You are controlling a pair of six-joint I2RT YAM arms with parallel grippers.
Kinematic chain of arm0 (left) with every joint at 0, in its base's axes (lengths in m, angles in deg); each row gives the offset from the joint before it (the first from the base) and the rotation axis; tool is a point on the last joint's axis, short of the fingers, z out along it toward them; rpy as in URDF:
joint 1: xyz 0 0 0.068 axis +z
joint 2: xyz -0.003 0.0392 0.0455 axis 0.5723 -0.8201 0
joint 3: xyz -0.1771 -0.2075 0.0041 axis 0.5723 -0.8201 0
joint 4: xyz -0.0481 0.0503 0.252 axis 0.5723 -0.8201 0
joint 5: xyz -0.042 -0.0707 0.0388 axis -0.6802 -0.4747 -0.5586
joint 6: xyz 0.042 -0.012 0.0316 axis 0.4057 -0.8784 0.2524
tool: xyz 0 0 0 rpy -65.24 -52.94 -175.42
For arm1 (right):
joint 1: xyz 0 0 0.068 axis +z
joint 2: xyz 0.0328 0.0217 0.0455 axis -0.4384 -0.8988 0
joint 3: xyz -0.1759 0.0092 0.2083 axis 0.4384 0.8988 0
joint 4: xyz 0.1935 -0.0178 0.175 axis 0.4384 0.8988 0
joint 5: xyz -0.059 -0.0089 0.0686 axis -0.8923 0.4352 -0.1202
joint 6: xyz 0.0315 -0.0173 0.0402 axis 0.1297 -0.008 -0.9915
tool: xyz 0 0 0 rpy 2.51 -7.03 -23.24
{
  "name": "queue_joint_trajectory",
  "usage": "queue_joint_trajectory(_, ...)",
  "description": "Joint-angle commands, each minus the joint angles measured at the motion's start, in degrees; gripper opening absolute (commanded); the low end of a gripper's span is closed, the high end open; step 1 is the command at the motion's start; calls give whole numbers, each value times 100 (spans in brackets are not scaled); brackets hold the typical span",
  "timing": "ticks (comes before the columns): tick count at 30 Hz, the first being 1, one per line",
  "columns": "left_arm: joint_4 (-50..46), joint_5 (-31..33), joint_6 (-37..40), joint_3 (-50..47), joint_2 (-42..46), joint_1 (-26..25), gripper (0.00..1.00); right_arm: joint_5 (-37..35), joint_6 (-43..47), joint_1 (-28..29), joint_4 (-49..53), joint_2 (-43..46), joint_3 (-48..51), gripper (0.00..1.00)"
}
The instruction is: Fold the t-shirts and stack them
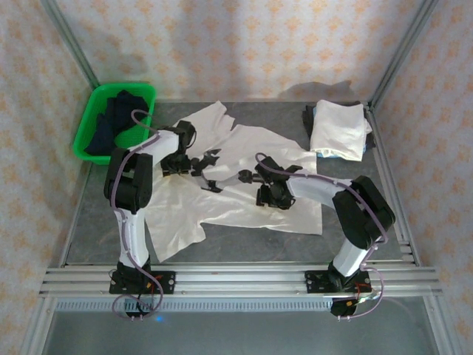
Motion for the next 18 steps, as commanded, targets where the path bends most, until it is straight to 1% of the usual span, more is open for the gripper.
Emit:
queue_joint_trajectory(1, -188, 101, -228, -327, 174, 146, 44, -525, 338, -138, 931, 315, -616, 64)
queue_joint_trajectory(3, -90, 21, -271, -478, 314, 225, 44, -693, 274, -373, 746, 398, -880, 64)
queue_joint_trajectory(4, -64, -21, -283, -484, 355, 242, 46, -753, 255, -511, 569, 390, -999, 64)
queue_joint_trajectory(6, -116, -110, -222, -256, 357, 221, 46, -979, 124, -768, 339, 203, -1299, 64)
queue_joint_trajectory(10, -521, 56, -78, 710, 275, -16, 52, -1263, 135, -1109, 210, -747, -2344, 62)
queue_joint_trajectory(13, -763, 24, 56, 1651, -73, -133, 55, -1218, 223, -1208, 261, -1559, -3198, 58)
queue_joint_trajectory(16, -909, -177, 154, 2631, -668, -164, 55, -1194, 152, -1283, 311, -2306, -3877, 51)
queue_joint_trajectory(18, -973, -370, 207, 3244, -1104, -168, 55, -1249, -13, -1337, 286, -2701, -4248, 44)
